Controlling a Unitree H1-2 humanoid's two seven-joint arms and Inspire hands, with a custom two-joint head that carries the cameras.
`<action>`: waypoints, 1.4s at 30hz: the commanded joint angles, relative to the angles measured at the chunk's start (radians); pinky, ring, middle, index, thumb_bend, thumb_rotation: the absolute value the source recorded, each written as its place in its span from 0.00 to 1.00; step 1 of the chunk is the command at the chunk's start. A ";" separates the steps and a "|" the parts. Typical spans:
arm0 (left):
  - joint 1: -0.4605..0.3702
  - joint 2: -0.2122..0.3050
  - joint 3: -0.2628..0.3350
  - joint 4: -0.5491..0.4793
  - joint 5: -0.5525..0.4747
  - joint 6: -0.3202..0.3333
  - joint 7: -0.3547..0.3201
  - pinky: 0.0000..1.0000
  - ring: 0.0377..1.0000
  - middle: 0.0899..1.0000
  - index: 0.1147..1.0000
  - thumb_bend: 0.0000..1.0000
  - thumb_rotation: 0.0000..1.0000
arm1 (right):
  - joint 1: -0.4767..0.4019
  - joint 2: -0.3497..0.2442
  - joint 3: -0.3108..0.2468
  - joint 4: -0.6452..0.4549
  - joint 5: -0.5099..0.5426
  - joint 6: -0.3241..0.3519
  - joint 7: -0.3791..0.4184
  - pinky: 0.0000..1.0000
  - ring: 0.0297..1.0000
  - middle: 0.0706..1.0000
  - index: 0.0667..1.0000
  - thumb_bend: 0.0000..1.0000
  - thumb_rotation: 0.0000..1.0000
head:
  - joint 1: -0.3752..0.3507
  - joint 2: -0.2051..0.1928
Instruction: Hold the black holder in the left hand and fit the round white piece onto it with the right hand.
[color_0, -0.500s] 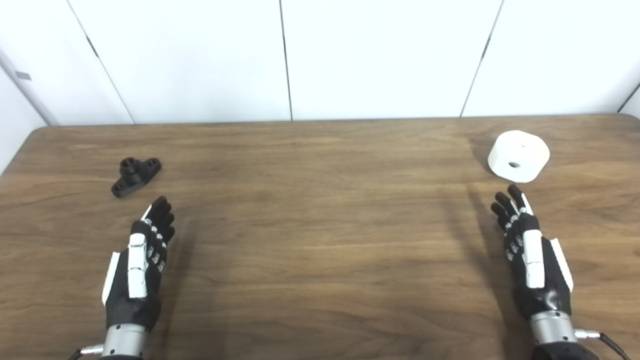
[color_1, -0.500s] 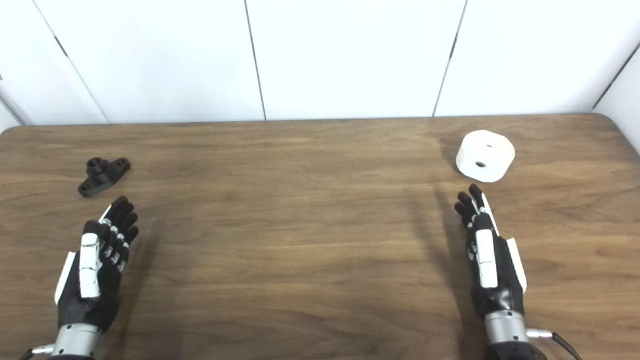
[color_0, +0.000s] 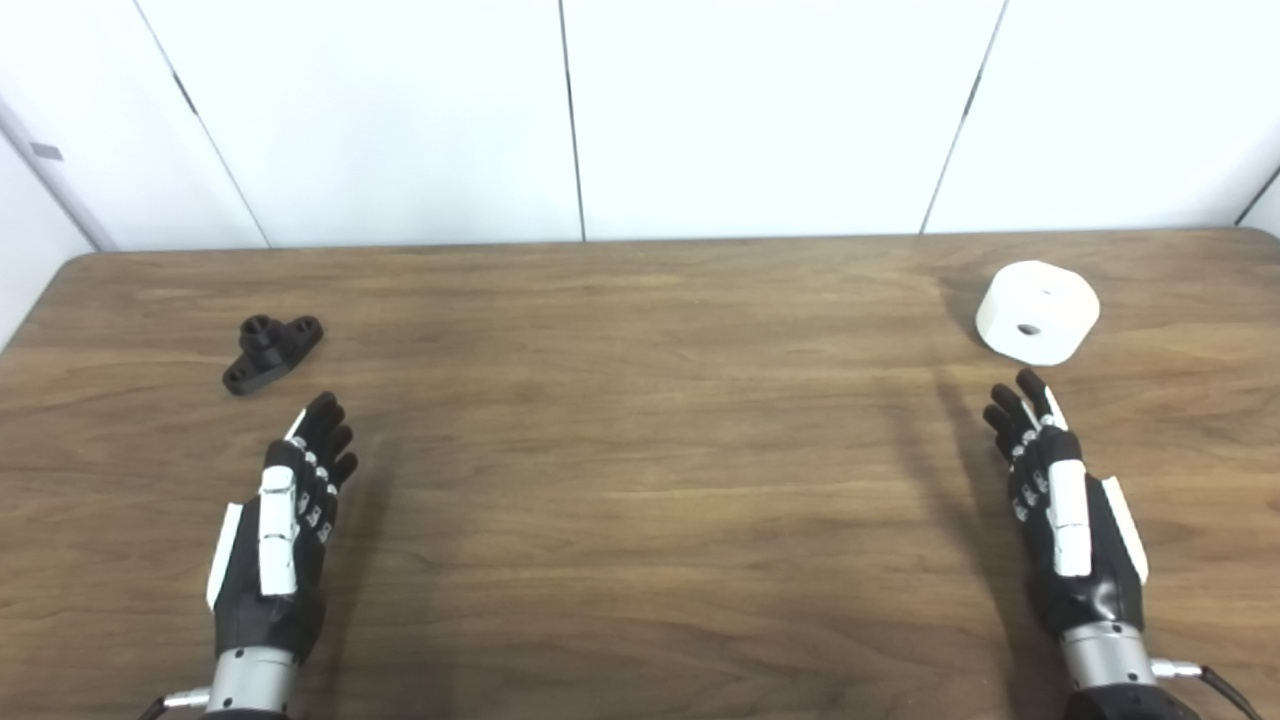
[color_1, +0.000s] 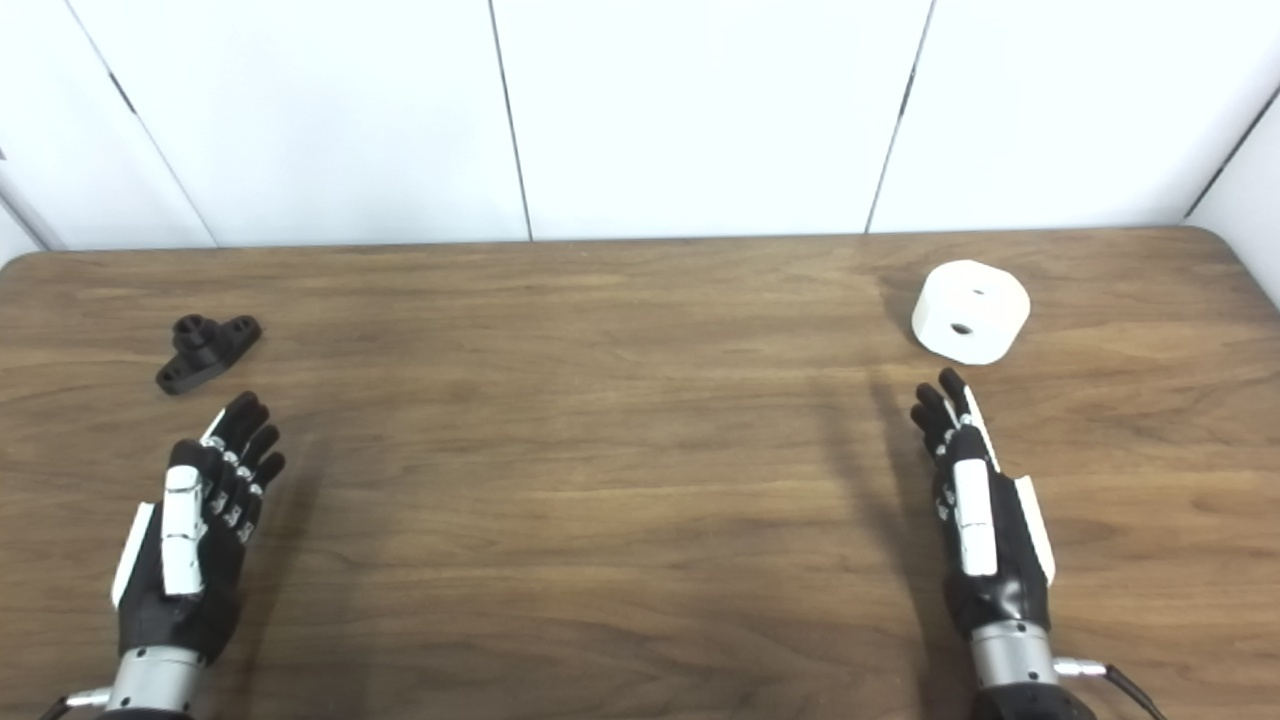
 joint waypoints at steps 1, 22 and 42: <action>0.021 -0.003 -0.013 -0.037 0.020 -0.033 0.014 0.96 0.96 0.95 0.91 0.55 1.00 | 0.043 -0.036 -0.008 -0.011 0.024 -0.043 0.015 1.00 0.96 0.95 0.96 0.56 1.00 | 0.019 -0.006; 0.018 -0.061 -0.132 0.027 0.107 -0.097 0.088 0.96 0.98 0.97 0.94 0.55 1.00 | 0.017 -0.115 -0.050 0.151 0.090 -0.159 0.042 1.00 0.96 0.95 0.98 0.51 1.00 | 0.254 -0.132; -0.012 -0.069 -0.167 0.096 0.216 -0.178 0.166 0.91 0.97 0.96 0.92 0.47 0.61 | -0.029 -0.150 -0.046 0.260 0.066 -0.208 0.031 1.00 0.95 0.93 0.97 0.53 1.00 | 0.239 -0.147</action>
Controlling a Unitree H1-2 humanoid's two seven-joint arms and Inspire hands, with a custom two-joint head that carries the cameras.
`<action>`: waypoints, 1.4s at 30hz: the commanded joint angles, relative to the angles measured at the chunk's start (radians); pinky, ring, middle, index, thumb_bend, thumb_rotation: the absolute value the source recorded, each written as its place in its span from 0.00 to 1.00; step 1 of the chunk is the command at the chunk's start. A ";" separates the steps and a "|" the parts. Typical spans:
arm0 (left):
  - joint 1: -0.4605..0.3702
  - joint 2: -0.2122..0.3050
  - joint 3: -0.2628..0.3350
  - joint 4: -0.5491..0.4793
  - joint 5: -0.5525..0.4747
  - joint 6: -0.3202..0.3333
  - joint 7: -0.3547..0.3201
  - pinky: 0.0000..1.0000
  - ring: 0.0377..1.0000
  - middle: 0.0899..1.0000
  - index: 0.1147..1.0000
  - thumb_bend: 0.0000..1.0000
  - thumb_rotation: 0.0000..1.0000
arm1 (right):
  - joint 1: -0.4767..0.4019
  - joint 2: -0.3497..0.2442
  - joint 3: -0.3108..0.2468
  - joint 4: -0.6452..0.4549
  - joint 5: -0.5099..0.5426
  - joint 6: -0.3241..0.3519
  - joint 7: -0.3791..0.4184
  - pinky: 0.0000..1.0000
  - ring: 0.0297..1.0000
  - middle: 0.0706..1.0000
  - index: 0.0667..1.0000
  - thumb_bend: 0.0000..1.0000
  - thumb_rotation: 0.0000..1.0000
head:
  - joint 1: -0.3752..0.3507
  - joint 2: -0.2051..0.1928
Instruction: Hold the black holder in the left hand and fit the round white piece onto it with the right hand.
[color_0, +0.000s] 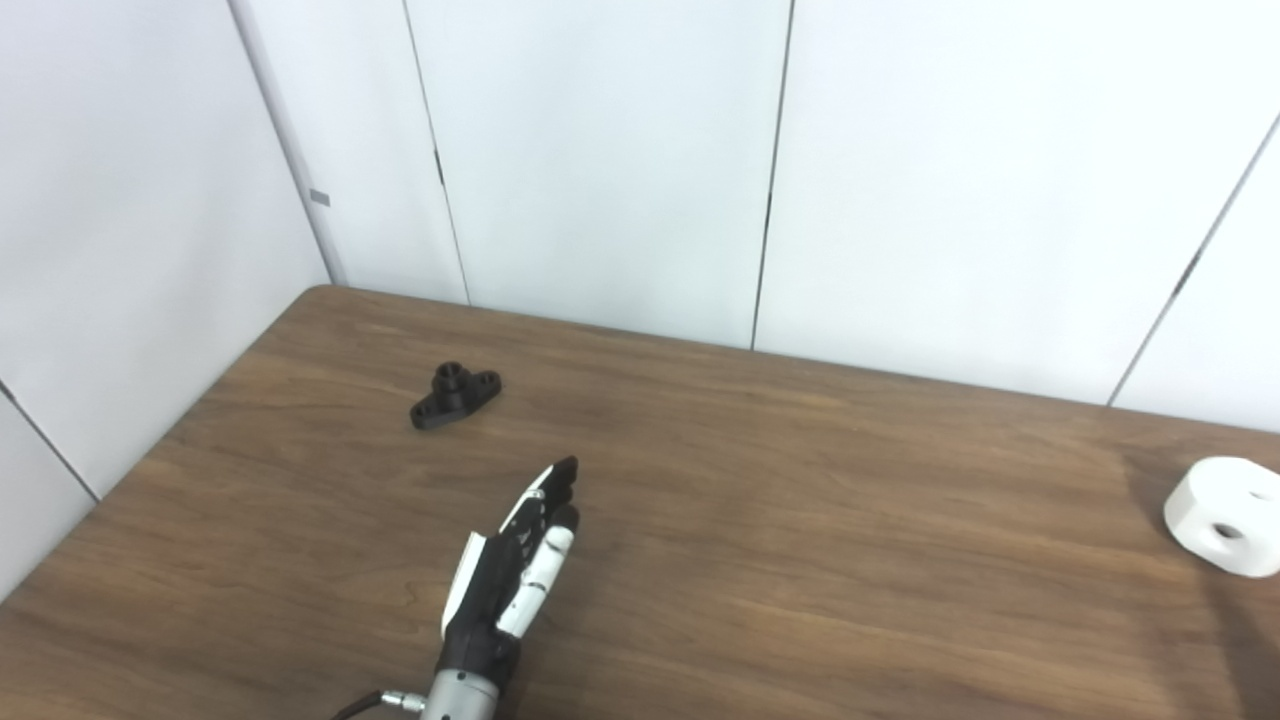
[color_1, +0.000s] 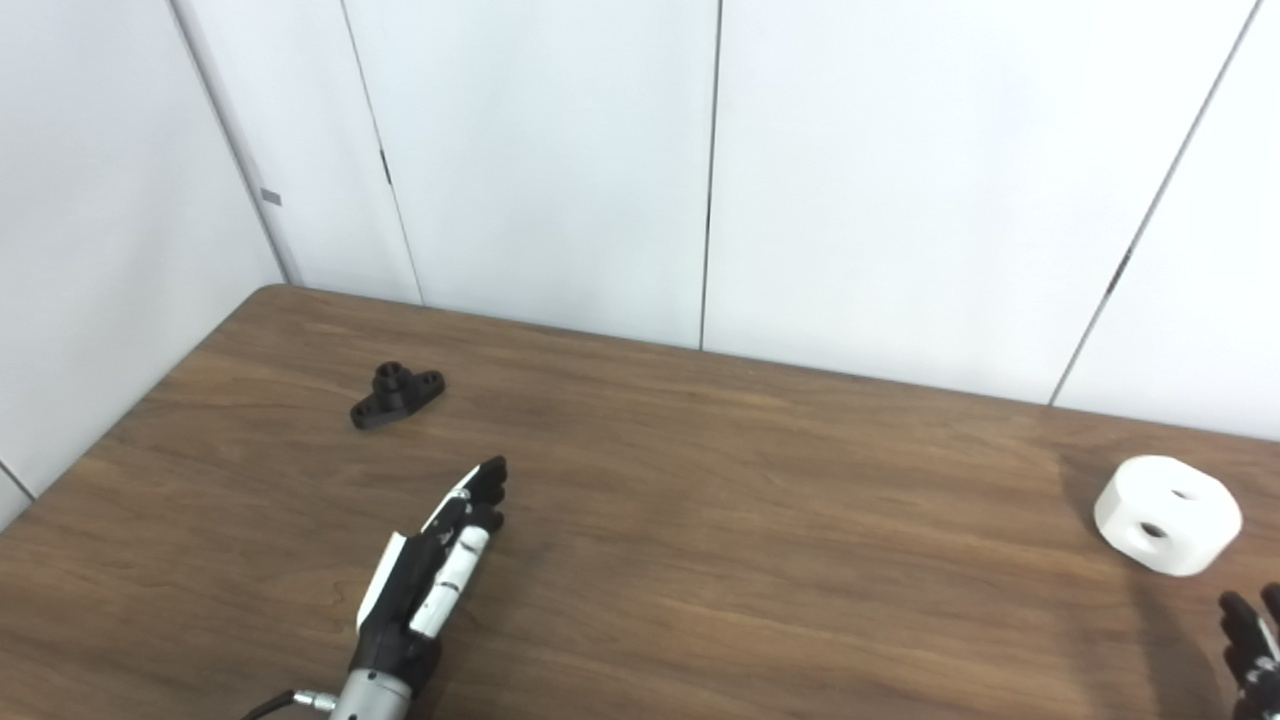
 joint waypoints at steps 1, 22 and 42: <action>0.001 -0.021 -0.002 -0.015 0.048 -0.026 0.027 0.91 0.96 0.96 0.92 0.47 0.57 | 0.028 0.022 0.008 0.075 -0.004 -0.030 -0.010 1.00 0.95 0.93 0.98 0.53 1.00 | -0.001 0.000; -0.190 0.205 0.149 -0.184 0.409 0.238 0.076 0.87 0.93 0.93 0.87 0.77 0.25 | 0.022 0.032 0.010 0.086 0.019 -0.022 0.002 1.00 0.97 0.92 0.97 0.53 1.00 | -0.028 -0.005; -0.393 0.385 0.179 0.121 0.505 0.306 0.112 0.91 0.97 0.92 0.81 0.85 0.33 | 0.043 0.043 0.012 0.039 0.064 0.023 0.016 1.00 1.00 0.97 1.00 0.47 1.00 | -0.067 -0.025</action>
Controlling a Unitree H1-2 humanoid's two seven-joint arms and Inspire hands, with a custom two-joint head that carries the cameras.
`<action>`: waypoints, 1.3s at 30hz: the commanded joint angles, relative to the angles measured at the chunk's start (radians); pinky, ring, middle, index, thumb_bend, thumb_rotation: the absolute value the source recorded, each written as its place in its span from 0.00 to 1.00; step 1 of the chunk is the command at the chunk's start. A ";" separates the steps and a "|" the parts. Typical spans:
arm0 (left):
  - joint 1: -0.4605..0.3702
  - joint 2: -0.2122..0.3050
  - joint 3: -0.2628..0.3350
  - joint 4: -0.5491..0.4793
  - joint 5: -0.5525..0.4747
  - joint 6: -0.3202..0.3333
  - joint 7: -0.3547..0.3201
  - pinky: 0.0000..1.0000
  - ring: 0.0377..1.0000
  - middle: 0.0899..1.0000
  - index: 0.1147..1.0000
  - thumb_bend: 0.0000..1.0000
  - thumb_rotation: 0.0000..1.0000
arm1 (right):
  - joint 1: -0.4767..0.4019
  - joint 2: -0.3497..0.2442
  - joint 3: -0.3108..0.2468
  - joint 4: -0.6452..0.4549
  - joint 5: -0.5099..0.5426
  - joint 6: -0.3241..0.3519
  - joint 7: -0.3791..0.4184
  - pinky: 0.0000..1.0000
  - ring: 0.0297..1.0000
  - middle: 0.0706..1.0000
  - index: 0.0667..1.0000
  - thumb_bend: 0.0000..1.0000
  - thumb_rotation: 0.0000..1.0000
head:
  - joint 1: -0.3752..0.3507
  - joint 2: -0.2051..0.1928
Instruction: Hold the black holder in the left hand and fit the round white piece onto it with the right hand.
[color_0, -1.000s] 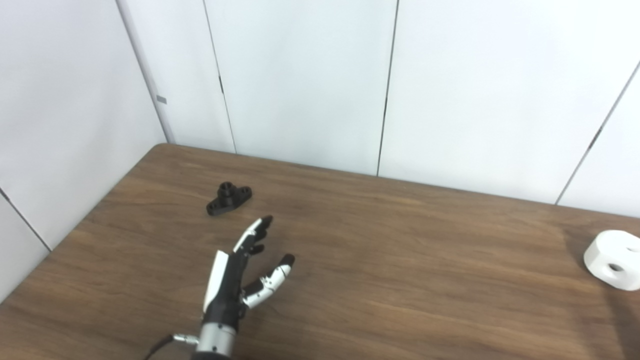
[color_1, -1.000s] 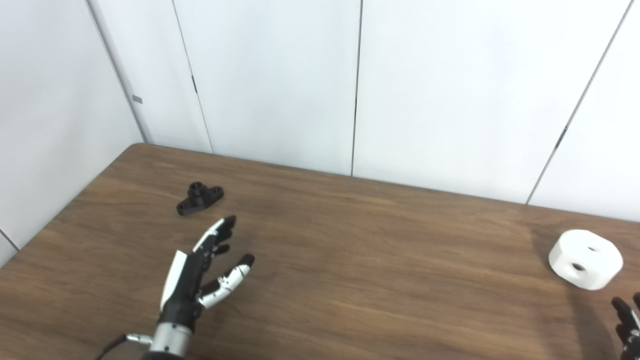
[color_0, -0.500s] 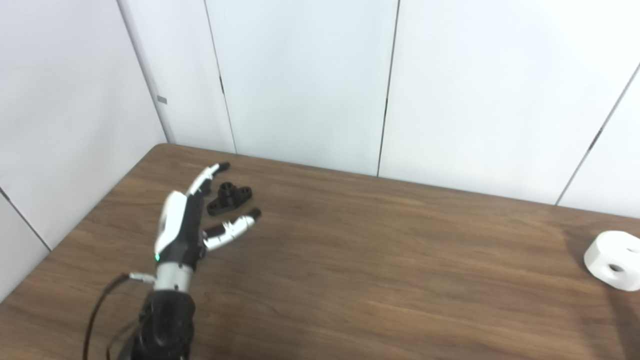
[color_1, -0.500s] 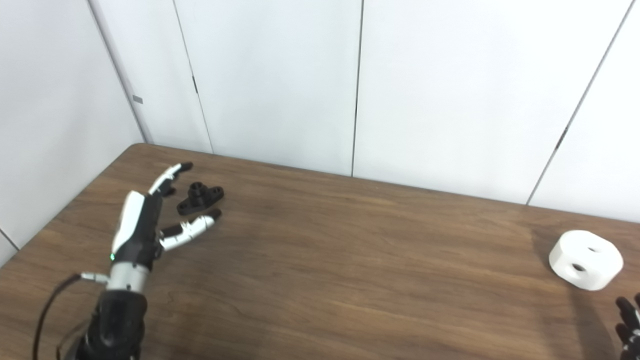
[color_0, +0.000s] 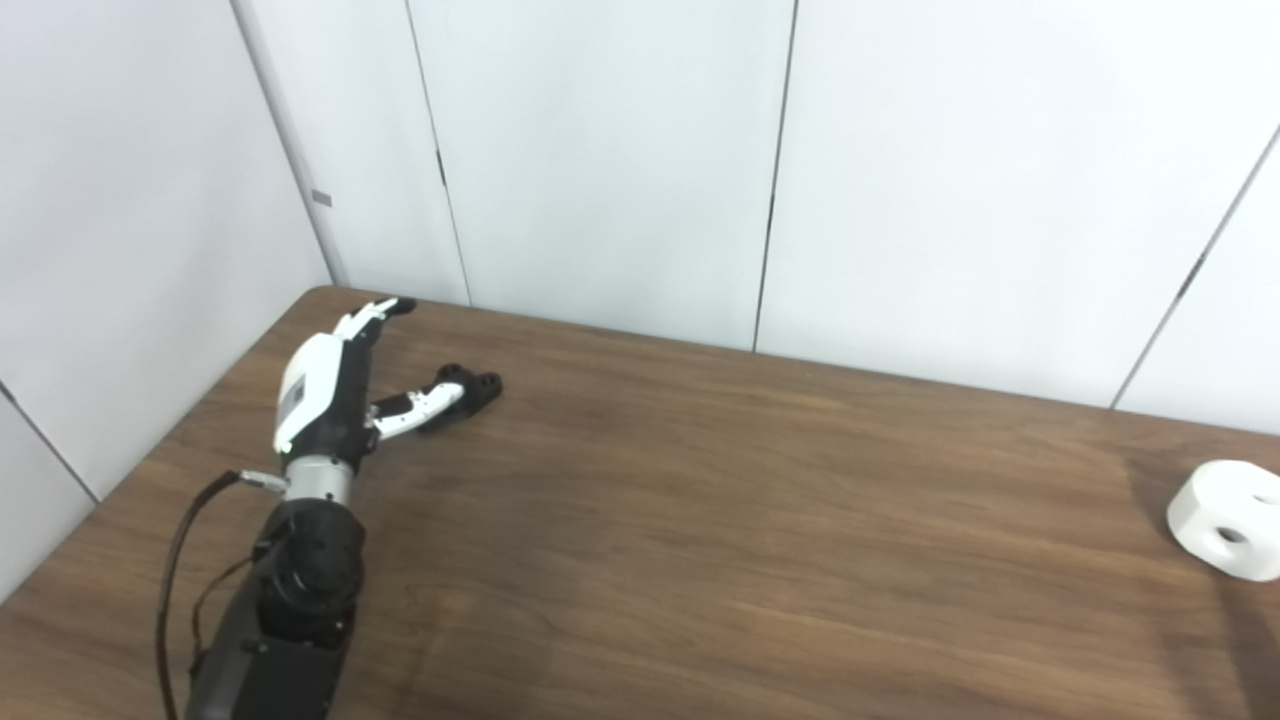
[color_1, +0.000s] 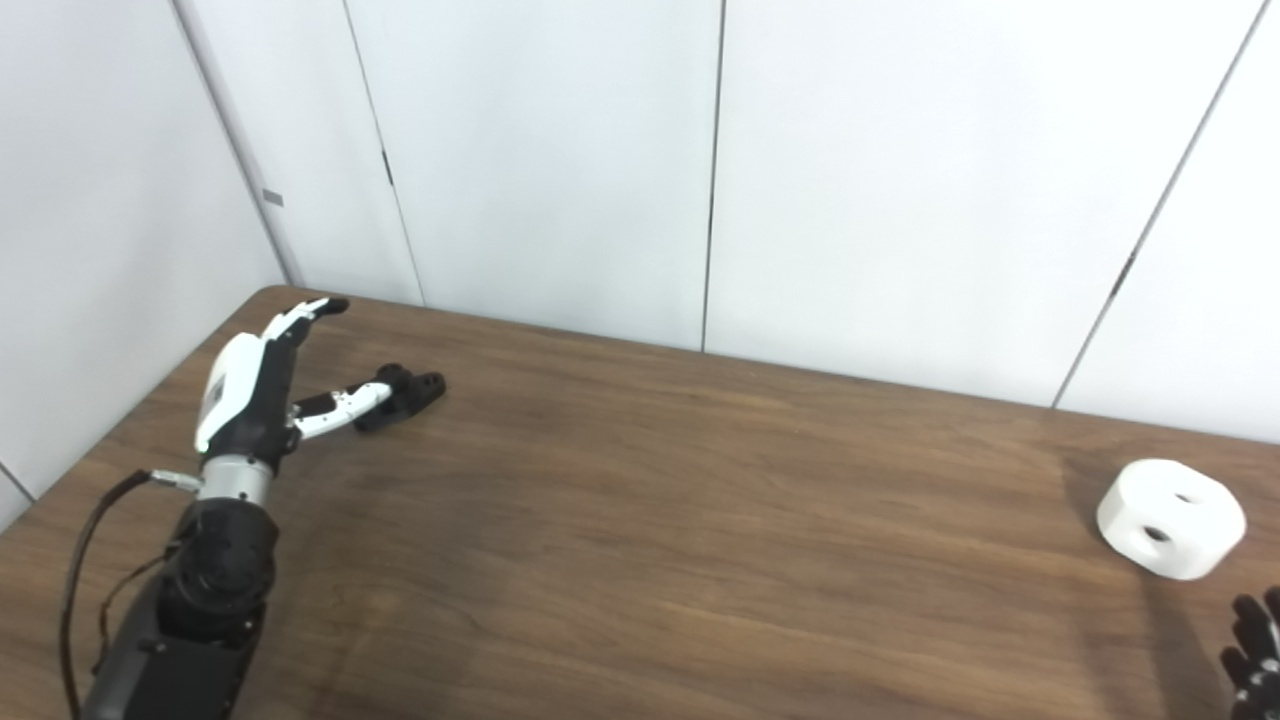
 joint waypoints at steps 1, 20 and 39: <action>-0.046 0.039 -0.001 0.013 0.024 -0.018 0.037 0.91 0.97 0.93 0.81 0.86 0.33 | 0.045 0.046 0.019 0.037 0.010 -0.008 -0.006 1.00 1.00 0.96 1.00 0.47 1.00 | -0.002 0.001; -0.154 0.117 -0.190 0.342 0.127 0.029 0.040 1.00 0.99 0.95 0.75 0.94 0.40 | 0.051 0.054 0.018 0.036 0.019 -0.005 -0.009 1.00 0.98 0.93 1.00 0.46 1.00 | -0.015 0.015; -0.213 0.117 -0.226 0.458 0.104 0.057 0.065 0.99 0.98 0.93 0.73 0.90 0.39 | 0.064 0.058 0.019 0.003 0.011 0.003 -0.008 1.00 0.96 0.92 1.00 0.44 1.00 | -0.011 0.038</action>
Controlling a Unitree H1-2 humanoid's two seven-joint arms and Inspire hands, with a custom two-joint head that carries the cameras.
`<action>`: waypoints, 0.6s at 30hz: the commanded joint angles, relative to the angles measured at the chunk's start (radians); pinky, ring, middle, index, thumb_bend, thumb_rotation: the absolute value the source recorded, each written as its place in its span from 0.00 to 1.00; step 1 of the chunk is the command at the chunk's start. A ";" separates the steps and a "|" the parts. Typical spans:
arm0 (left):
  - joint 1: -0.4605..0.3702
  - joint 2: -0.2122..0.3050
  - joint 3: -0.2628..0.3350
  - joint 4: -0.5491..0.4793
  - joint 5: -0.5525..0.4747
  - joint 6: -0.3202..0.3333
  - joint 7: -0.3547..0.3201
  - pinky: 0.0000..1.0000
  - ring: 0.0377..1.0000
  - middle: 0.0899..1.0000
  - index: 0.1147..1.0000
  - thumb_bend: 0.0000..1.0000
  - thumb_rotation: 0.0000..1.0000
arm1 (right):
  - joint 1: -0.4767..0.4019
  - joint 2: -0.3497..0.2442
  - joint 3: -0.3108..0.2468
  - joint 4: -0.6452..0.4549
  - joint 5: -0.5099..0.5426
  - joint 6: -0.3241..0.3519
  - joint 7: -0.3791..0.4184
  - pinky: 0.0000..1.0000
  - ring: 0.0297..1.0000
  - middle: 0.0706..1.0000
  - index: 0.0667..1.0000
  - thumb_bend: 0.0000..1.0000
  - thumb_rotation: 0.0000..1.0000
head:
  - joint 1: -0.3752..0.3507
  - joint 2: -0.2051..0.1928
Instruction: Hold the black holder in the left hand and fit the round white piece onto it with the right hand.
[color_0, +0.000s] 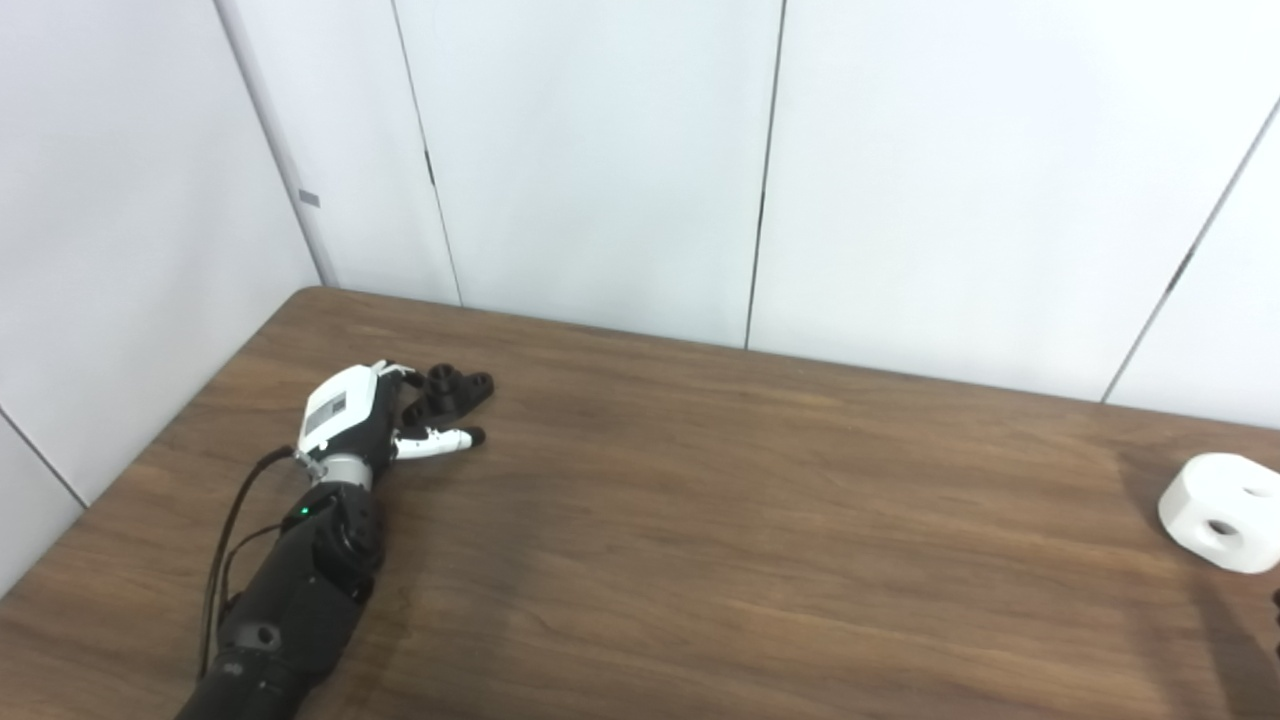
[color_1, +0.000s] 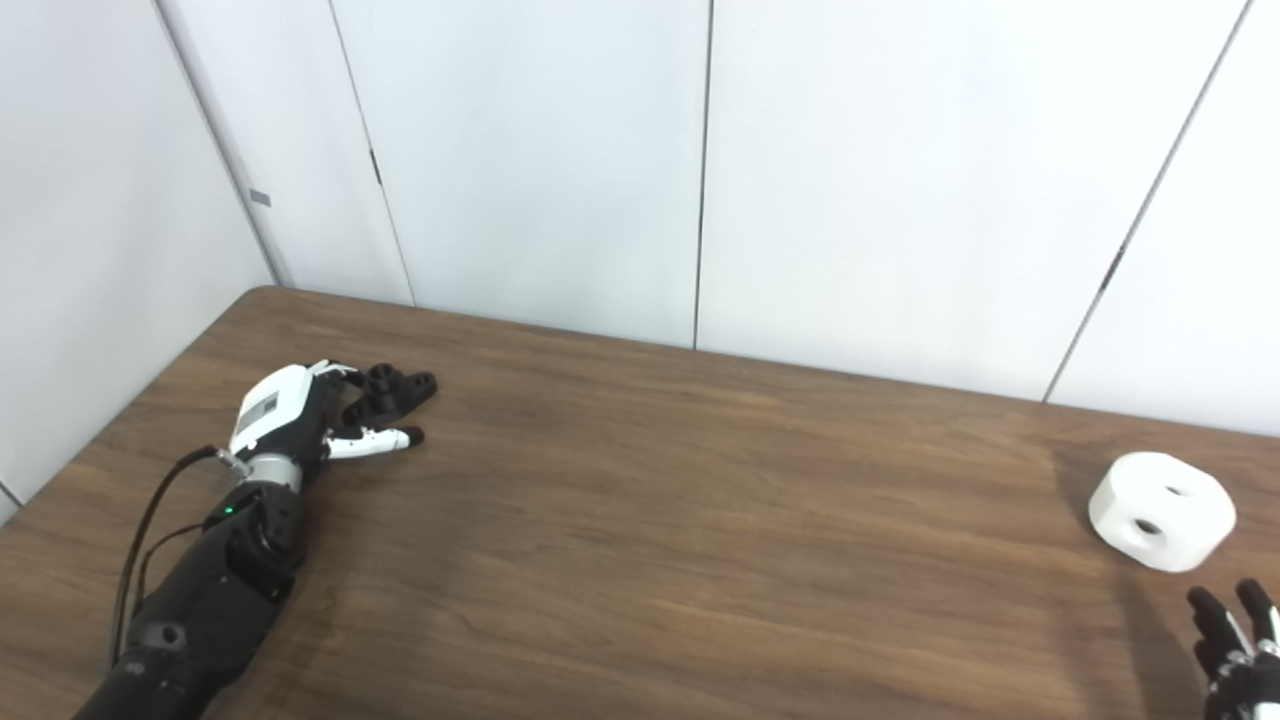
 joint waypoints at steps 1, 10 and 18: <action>-0.040 0.031 0.009 -0.005 0.002 0.003 0.030 0.99 0.98 0.93 0.72 0.89 0.38 | 0.040 0.039 0.017 0.032 0.014 -0.002 -0.005 1.00 0.96 0.92 0.99 0.44 1.00 | 0.000 0.001; -0.036 0.033 0.008 -0.012 -0.012 -0.007 0.036 0.99 0.96 0.89 0.63 0.85 0.32 | 0.044 0.040 0.018 0.013 -0.001 0.027 -0.012 1.00 0.97 0.92 0.98 0.47 1.00 | -0.005 0.015; -0.030 0.019 0.027 -0.004 -0.055 -0.059 0.084 0.99 0.92 0.83 0.48 0.68 0.14 | 0.046 0.045 0.018 0.005 0.011 0.026 -0.007 1.00 0.97 0.92 0.98 0.46 1.00 | -0.005 0.022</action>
